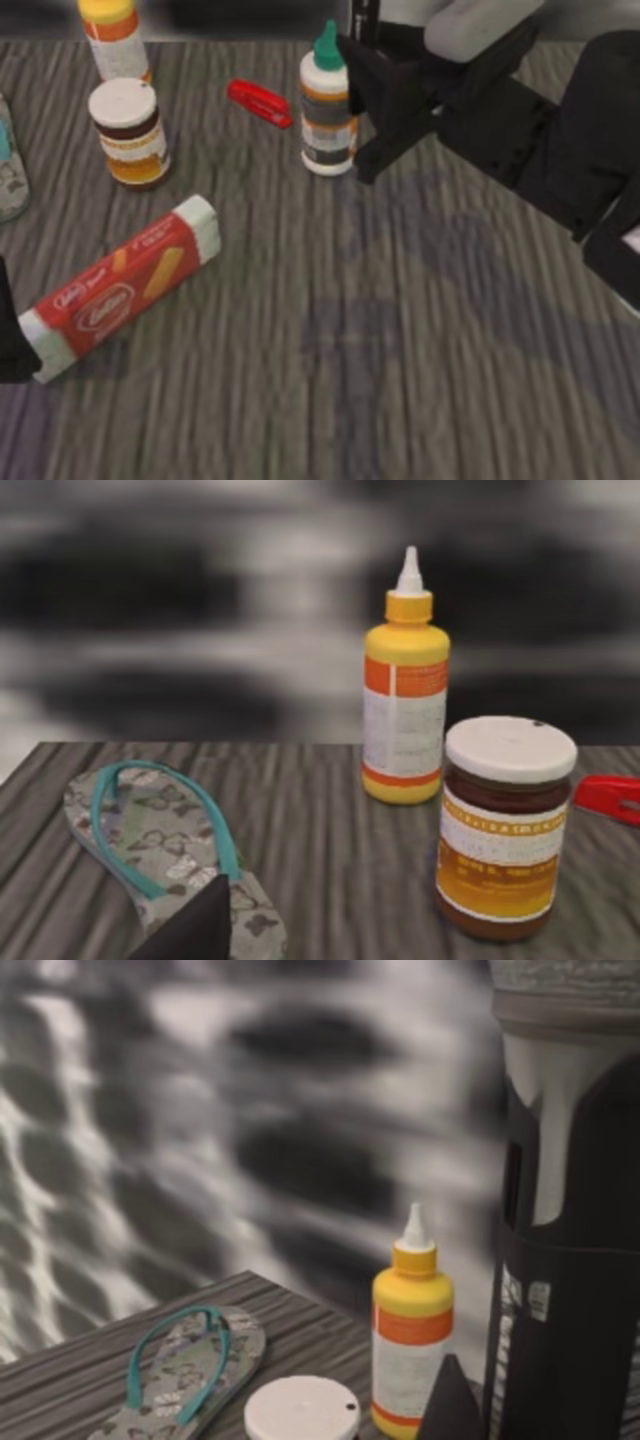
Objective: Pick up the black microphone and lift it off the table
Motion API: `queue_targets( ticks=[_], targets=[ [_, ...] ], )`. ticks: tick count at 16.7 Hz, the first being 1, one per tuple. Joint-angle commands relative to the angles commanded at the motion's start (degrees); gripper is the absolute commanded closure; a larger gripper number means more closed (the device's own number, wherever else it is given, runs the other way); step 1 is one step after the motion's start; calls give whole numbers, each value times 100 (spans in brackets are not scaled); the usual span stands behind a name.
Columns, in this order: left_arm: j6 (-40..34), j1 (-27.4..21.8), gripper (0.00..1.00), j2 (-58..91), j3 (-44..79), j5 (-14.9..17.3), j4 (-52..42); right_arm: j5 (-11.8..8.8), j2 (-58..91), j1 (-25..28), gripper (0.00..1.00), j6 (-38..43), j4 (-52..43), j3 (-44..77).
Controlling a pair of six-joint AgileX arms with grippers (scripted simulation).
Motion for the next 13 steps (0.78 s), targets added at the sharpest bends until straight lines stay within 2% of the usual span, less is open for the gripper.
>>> queue_targets(
  ticks=[11,13],
  targets=[
    [1,-6,0,10,9,8,5,0,0,0,100,0,0,0],
    [12,-106,0,200,176,148,86,0,0,0,100,0,0,0]
  ],
)
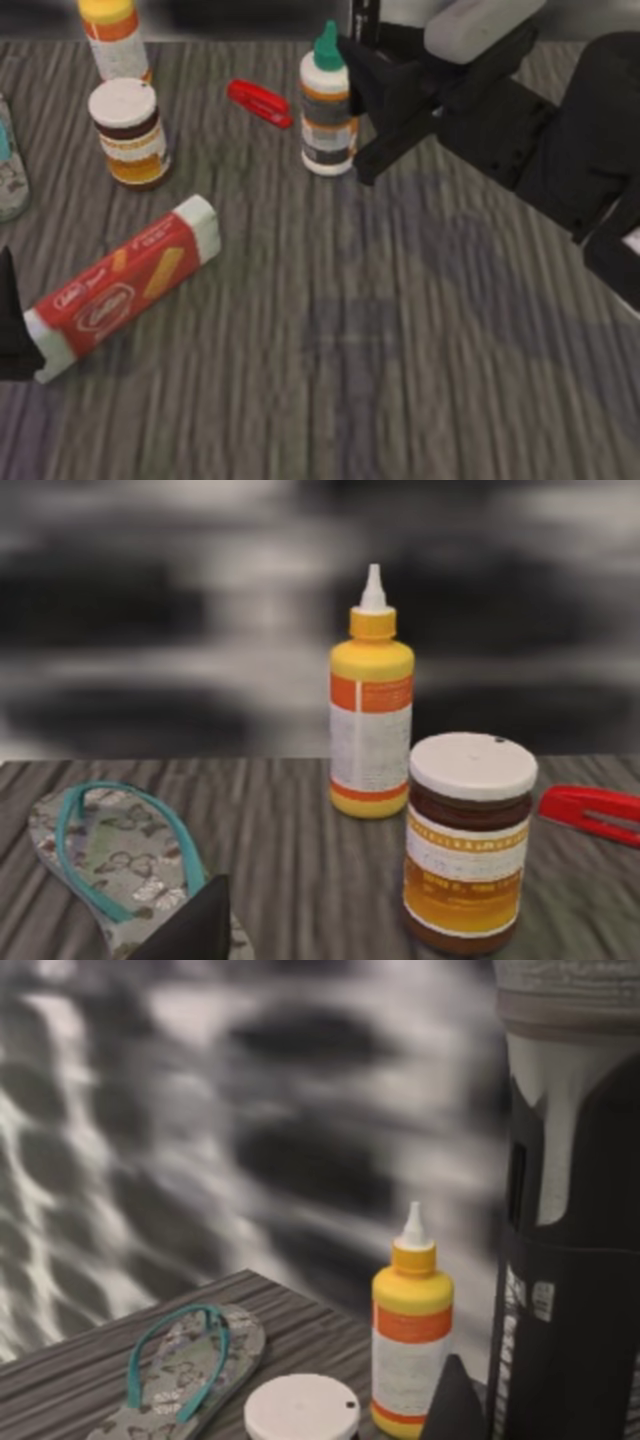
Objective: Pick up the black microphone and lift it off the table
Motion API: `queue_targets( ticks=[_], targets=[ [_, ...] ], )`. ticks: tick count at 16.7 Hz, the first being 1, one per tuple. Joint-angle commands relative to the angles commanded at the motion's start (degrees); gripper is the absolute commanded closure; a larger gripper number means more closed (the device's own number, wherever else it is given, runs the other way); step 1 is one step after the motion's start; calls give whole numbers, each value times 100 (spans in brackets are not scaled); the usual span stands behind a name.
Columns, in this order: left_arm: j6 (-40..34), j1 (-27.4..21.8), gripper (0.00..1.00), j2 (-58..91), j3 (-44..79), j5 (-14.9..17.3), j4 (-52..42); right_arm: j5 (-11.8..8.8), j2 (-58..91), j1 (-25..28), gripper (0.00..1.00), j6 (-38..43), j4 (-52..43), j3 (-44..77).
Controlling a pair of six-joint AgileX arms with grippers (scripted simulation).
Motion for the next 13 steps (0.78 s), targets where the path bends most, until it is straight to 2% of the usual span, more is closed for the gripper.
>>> queue_targets(
  ticks=[4,13],
  targets=[
    [67,-412,0,1104,792,608,375,0,0,0,100,0,0,0],
    [312,-1621,0,5070,3310,2442,1561,0,0,0,100,0,0,0]
  ],
)
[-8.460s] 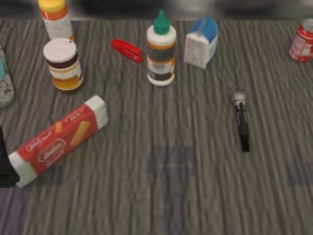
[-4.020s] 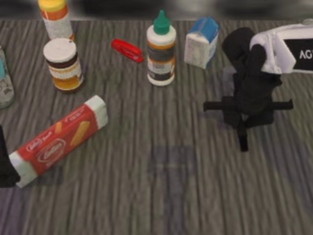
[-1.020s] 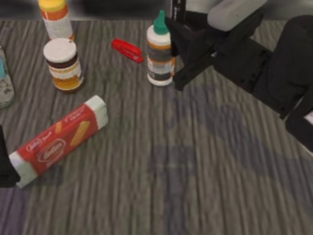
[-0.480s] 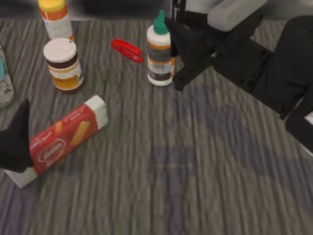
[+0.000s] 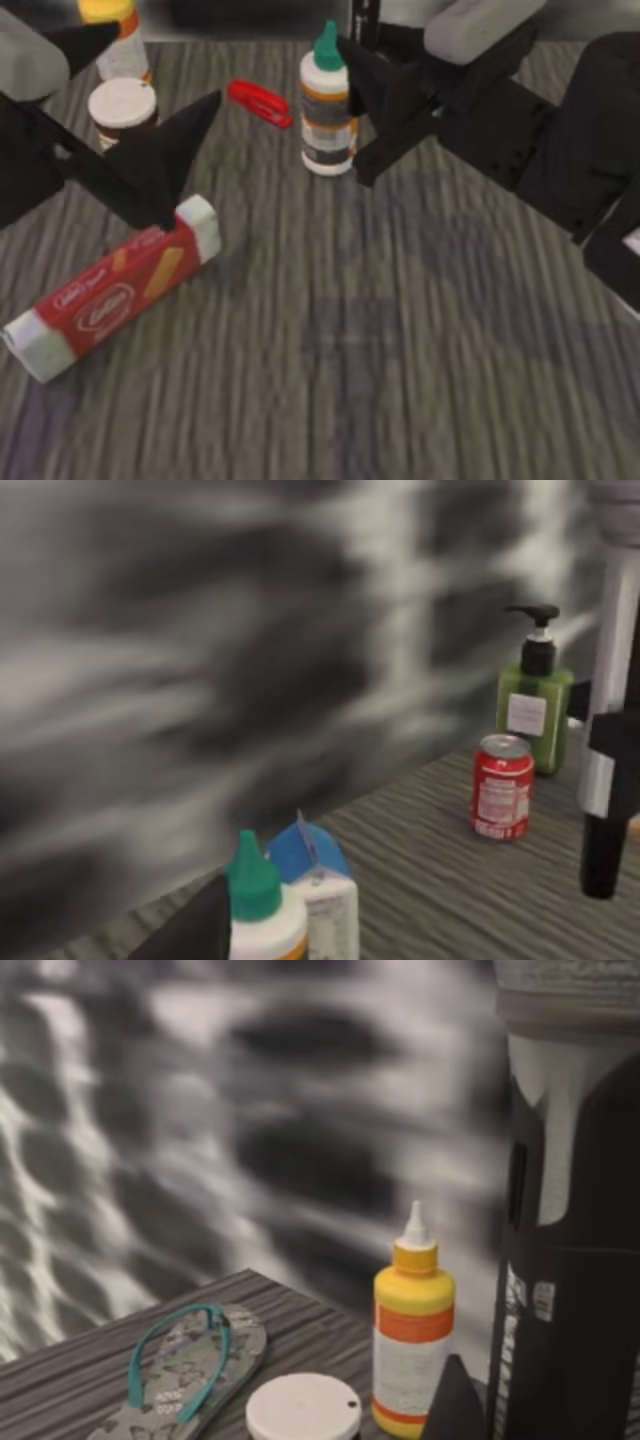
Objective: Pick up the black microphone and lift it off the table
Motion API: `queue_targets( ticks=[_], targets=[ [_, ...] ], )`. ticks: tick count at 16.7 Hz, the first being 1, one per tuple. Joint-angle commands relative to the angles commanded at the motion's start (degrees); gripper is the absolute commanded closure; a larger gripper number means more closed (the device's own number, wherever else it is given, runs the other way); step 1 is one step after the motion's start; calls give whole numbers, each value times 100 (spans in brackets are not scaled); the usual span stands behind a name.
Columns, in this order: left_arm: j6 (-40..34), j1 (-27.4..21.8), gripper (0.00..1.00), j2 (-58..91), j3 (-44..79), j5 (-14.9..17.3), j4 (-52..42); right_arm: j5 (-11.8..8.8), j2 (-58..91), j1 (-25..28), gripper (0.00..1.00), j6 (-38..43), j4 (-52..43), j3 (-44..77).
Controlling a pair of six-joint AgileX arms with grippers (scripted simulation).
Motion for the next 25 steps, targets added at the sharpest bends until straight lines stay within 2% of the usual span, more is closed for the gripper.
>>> queue_targets(
  ticks=[3,5,12,15,21,25],
  targets=[
    [46,-307,0,954,605,456,289,0,0,0,100,0,0,0],
    [60,-436,0,1316,847,644,405,0,0,0,100,0,0,0],
    [61,-464,0,1422,915,687,437,0,0,0,100,0,0,0],
    [55,-680,0,1837,1258,509,563,0,0,0,100,0,0,0],
    [43,-1347,0,3359,2336,-135,962,0,0,0,100,0,0,0],
    [38,-1443,0,3515,2473,-227,1007,0,0,0,100,0,0,0]
  ],
)
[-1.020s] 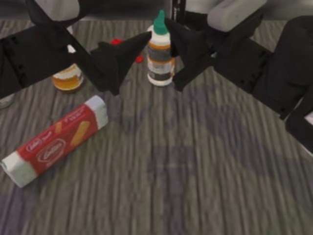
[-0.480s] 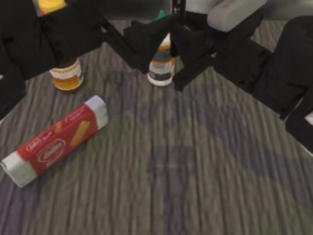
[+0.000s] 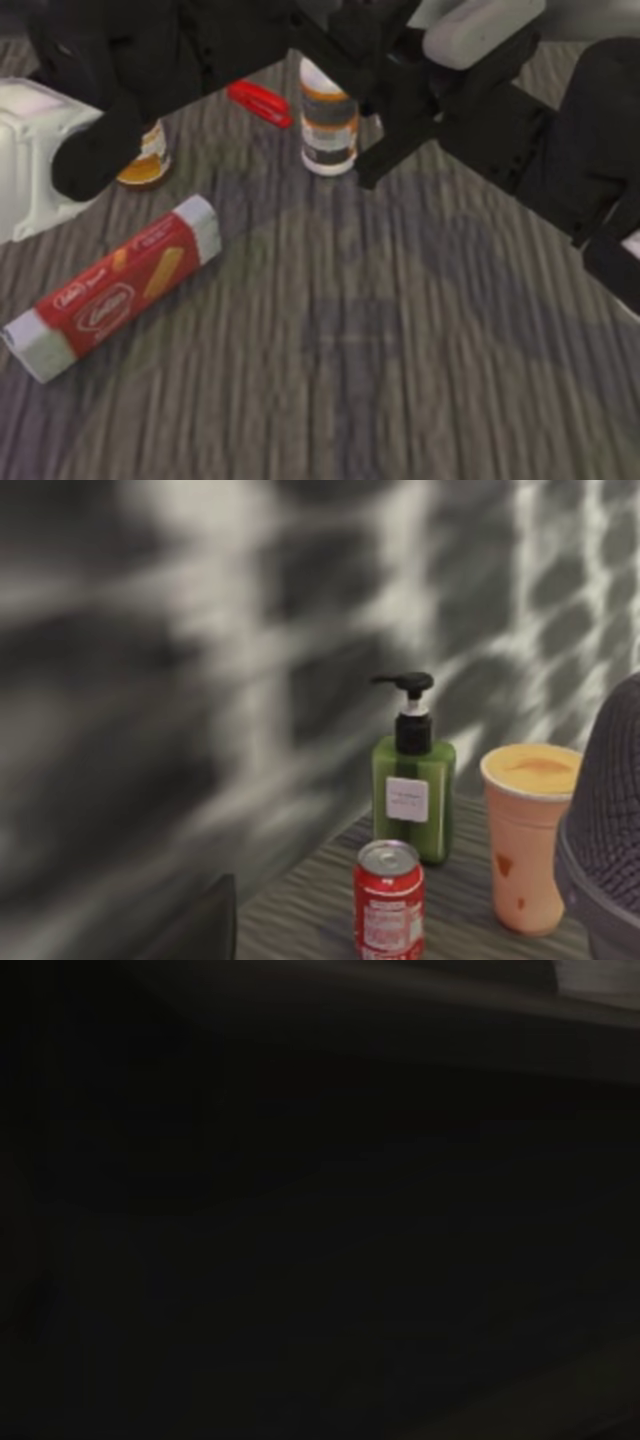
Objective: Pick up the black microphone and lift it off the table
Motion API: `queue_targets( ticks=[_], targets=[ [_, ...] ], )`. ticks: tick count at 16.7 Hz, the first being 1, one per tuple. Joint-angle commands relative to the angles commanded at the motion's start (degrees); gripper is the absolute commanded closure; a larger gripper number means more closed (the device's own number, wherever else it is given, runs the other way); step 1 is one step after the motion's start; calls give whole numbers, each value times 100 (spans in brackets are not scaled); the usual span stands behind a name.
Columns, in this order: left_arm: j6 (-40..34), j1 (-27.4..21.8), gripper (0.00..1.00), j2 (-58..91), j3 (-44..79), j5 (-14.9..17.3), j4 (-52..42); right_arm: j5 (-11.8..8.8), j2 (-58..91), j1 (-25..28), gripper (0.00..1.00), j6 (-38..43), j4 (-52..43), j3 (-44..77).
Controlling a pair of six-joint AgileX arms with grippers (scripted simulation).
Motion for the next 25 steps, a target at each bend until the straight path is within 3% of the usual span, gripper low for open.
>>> queue_targets(
  ticks=[1,14,23,25],
  targets=[
    [0,0,0,0,0,0,0,0,0,0,100,0,0,0],
    [0,0,98,0,0,0,0,0,0,0,100,0,0,0],
    [0,0,100,0,0,0,0,0,0,0,100,0,0,0],
    [0,0,100,0,0,0,0,0,0,0,85,0,0,0]
  ],
)
